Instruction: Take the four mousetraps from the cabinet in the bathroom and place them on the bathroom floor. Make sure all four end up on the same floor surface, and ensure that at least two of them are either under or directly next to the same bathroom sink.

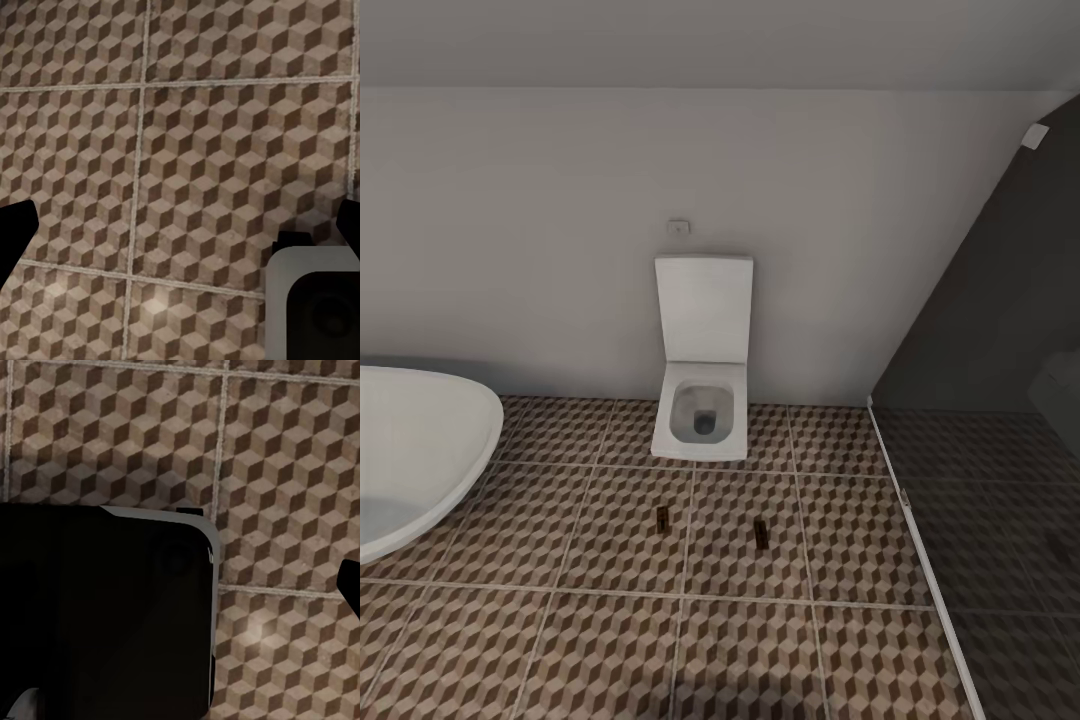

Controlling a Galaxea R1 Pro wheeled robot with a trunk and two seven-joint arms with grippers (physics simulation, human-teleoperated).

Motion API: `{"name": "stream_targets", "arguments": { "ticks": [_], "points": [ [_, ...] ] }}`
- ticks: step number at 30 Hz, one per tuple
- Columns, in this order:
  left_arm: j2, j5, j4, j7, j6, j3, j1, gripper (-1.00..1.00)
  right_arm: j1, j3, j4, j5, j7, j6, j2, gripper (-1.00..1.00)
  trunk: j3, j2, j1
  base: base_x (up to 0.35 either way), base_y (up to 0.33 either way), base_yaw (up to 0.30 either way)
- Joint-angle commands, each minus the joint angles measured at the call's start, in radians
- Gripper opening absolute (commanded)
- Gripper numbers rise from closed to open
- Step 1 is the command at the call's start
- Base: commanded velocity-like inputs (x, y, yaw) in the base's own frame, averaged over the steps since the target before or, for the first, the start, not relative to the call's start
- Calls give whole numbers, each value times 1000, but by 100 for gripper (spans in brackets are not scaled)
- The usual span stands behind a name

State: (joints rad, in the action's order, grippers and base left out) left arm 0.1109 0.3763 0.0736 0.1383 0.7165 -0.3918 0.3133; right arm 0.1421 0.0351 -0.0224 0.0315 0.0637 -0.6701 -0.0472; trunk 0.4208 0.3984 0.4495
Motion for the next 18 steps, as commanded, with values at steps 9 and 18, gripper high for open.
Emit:
{"name": "stream_targets", "arguments": {
  "ticks": [9, 18],
  "points": [
    [-1, 3, 3, 4, 4, -9, 1, 100, 1, 3, 1, 4, 4, -3, 0, 100, 1, 2, 0, 0, 0, 0],
    [0, 3, 3, 4, 4, -9, 1, 100, 1, 3, 1, 4, 4, -3, 0, 100, 1, 2, 0, 0, 0, 0]
  ]
}}
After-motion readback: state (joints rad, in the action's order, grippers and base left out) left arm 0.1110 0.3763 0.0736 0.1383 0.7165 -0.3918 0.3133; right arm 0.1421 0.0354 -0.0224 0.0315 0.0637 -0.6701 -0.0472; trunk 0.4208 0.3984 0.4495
